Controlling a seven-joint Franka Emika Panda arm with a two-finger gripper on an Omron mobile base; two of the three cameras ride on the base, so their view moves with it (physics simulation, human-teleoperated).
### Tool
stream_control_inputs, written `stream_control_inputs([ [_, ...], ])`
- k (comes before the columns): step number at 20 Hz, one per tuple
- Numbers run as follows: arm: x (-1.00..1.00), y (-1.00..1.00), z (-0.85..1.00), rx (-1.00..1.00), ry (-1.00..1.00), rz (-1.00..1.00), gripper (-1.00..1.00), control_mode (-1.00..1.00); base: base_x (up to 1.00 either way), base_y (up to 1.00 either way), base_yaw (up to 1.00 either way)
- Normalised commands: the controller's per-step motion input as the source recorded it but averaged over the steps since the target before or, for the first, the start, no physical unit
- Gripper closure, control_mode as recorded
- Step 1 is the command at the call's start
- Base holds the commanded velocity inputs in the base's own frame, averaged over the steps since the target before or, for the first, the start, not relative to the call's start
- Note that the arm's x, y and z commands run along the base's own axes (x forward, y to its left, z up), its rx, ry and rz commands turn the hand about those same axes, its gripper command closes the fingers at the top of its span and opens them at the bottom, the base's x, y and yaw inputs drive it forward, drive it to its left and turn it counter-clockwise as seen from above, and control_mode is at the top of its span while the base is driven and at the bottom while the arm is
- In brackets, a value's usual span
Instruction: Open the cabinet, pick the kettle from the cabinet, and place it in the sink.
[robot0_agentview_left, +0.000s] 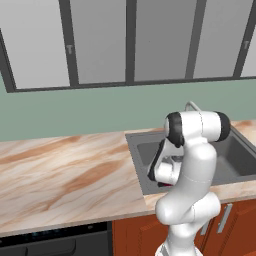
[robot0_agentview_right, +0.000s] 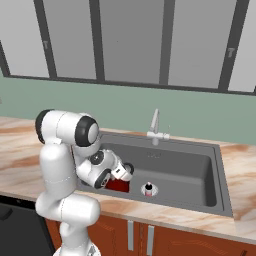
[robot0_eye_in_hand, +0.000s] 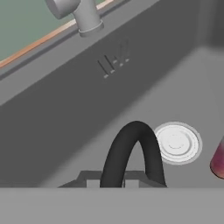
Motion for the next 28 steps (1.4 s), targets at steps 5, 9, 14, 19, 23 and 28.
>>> stream_control_inputs([
  [5, -0.02, 0.04, -0.11, 0.00, -0.03, -0.15, -1.00, -1.00, 0.00, 0.00, 0.00],
  [9, -0.10, 0.06, -0.09, 0.00, -0.03, -0.15, -1.00, -1.00, 0.00, 0.00, 0.00],
  [14, -0.06, 0.14, -0.04, 0.00, -0.01, -0.16, -1.00, -1.00, 0.00, 0.00, 0.00],
  [19, 0.00, 0.25, -0.06, 0.00, 0.00, -0.17, -1.00, -1.00, 0.00, 0.00, 0.00],
  [23, 0.05, 0.20, -0.07, 0.00, 0.00, -0.17, -1.00, -1.00, 0.00, 0.00, 0.00],
  [28, 0.14, 0.03, -0.01, 0.00, 0.00, -0.11, -1.00, -1.00, 0.00, 0.00, 0.00],
])
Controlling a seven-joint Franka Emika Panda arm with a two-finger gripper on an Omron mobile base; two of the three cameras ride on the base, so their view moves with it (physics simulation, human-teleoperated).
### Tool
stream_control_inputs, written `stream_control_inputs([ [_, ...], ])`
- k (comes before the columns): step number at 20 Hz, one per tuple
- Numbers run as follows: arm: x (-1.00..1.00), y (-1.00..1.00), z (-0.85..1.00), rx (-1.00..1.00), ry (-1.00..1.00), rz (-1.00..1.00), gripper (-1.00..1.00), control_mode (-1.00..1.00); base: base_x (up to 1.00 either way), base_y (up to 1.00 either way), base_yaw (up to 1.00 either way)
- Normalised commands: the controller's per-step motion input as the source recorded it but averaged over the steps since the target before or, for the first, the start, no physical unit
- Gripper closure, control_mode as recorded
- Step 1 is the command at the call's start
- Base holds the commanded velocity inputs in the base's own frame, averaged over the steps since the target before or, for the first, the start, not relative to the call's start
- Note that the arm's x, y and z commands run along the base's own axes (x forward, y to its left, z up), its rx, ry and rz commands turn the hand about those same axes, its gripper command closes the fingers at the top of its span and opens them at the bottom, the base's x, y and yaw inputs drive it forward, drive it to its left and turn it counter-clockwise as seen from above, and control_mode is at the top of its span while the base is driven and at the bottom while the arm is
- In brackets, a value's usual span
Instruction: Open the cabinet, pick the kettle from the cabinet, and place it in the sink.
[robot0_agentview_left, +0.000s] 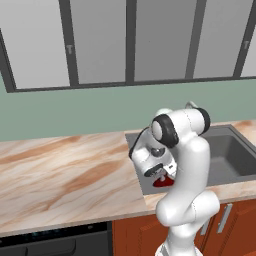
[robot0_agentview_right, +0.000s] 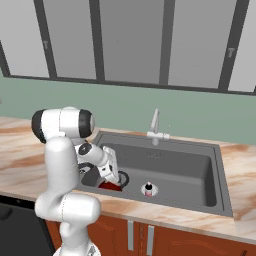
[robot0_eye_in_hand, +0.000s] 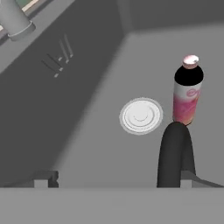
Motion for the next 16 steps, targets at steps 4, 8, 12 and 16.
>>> stream_control_inputs([
  [4, 0.16, -0.04, 0.00, 0.00, 0.00, -0.08, -1.00, -1.00, 0.00, 0.00, 0.00],
  [8, 0.17, -0.10, -0.03, -0.01, 0.00, -0.06, -1.00, -1.00, 0.00, 0.00, 0.00],
  [12, 0.13, -0.16, -0.02, -0.03, 0.00, -0.04, -1.00, -1.00, 0.00, 0.00, 0.00],
  [16, 0.07, -0.10, -0.01, -0.03, 0.00, -0.05, -1.00, -1.00, 0.00, 0.00, 0.00],
])
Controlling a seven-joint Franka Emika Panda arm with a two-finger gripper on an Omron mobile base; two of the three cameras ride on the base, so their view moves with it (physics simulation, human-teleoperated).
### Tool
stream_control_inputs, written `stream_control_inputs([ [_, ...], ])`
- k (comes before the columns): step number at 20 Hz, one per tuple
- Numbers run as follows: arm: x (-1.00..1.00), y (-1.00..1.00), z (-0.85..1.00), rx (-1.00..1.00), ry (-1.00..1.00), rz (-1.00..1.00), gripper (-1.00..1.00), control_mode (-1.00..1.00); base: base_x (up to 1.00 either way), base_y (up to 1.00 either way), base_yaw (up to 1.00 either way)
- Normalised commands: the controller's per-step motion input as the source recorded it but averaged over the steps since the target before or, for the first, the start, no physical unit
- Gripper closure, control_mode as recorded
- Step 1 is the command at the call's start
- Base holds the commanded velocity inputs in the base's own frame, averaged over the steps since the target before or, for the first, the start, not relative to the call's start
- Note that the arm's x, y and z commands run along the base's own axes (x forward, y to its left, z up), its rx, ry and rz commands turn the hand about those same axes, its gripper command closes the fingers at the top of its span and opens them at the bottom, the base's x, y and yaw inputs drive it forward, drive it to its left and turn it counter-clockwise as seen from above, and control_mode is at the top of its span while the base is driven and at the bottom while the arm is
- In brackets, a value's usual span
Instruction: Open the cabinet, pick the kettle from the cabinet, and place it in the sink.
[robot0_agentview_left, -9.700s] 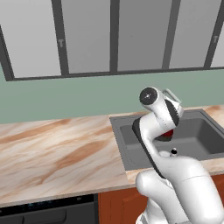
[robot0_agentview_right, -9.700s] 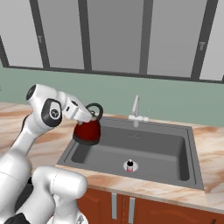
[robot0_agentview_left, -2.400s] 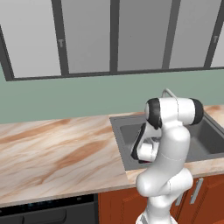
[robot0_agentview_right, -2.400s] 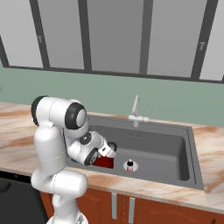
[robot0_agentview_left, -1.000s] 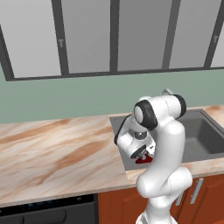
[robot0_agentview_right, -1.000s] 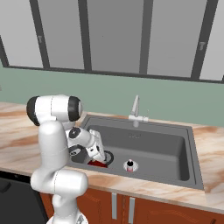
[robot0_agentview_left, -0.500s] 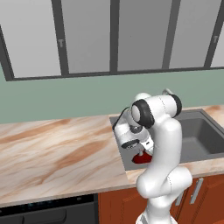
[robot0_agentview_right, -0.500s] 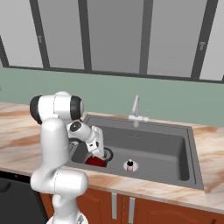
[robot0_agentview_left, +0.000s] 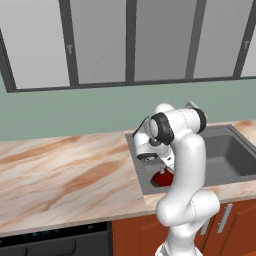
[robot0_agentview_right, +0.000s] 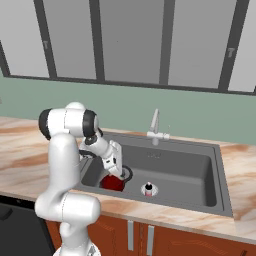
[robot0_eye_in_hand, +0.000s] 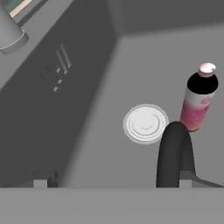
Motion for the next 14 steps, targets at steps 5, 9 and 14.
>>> stream_control_inputs([
  [5, 0.02, -0.08, -0.04, -0.04, -0.07, -0.01, -1.00, -1.00, 0.00, 0.00, 0.00],
  [9, 0.05, -0.16, 0.01, -0.13, -0.06, -0.03, -1.00, -1.00, 0.00, 0.00, 0.00],
  [14, 0.00, -0.15, -0.09, -0.18, -0.01, -0.03, -1.00, -1.00, 0.00, 0.00, 0.00],
])
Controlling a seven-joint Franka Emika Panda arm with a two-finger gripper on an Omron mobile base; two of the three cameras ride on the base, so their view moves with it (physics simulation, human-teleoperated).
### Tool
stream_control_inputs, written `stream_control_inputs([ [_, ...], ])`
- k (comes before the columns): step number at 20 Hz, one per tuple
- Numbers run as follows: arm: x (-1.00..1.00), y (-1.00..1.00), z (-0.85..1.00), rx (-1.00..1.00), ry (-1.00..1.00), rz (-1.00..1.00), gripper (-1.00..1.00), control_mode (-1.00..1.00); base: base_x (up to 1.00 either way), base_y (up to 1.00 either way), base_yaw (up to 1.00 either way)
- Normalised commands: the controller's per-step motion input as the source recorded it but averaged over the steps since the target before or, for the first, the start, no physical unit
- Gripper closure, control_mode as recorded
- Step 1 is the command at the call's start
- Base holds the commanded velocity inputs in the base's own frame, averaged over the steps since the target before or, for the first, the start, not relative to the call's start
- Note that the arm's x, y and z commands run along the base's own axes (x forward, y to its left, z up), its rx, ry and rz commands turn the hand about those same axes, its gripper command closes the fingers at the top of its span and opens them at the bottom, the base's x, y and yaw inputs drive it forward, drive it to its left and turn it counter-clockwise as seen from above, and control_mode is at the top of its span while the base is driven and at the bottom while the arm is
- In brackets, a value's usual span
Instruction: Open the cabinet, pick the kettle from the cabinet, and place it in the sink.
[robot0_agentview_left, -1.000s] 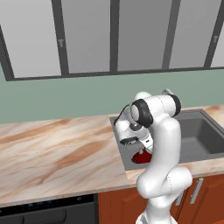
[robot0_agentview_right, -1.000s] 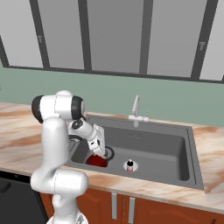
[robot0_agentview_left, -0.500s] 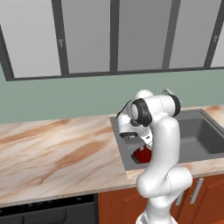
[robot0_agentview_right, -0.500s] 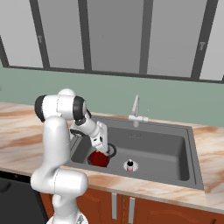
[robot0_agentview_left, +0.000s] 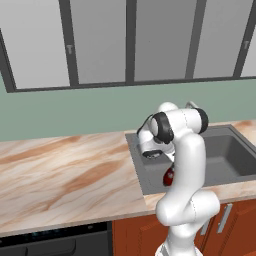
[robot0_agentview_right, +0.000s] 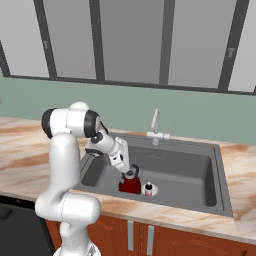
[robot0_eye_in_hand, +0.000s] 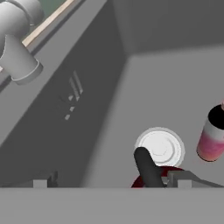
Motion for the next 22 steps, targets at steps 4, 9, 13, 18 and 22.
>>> stream_control_inputs([
  [4, 0.00, -0.04, -0.17, -0.17, -0.04, -0.01, -1.00, -1.00, 0.00, 0.00, 0.00],
  [9, -0.01, 0.05, -0.24, -0.11, -0.02, -0.01, -1.00, -1.00, 0.00, 0.00, 0.00],
  [13, -0.10, 0.19, -0.31, -0.12, 0.00, -0.03, -1.00, -1.00, 0.00, 0.00, 0.00],
  [18, -0.08, 0.22, -0.13, -0.10, 0.04, -0.04, -1.00, -1.00, 0.00, 0.00, 0.00],
  [22, -0.04, 0.19, 0.01, -0.09, 0.05, -0.04, -1.00, -1.00, 0.00, 0.00, 0.00],
])
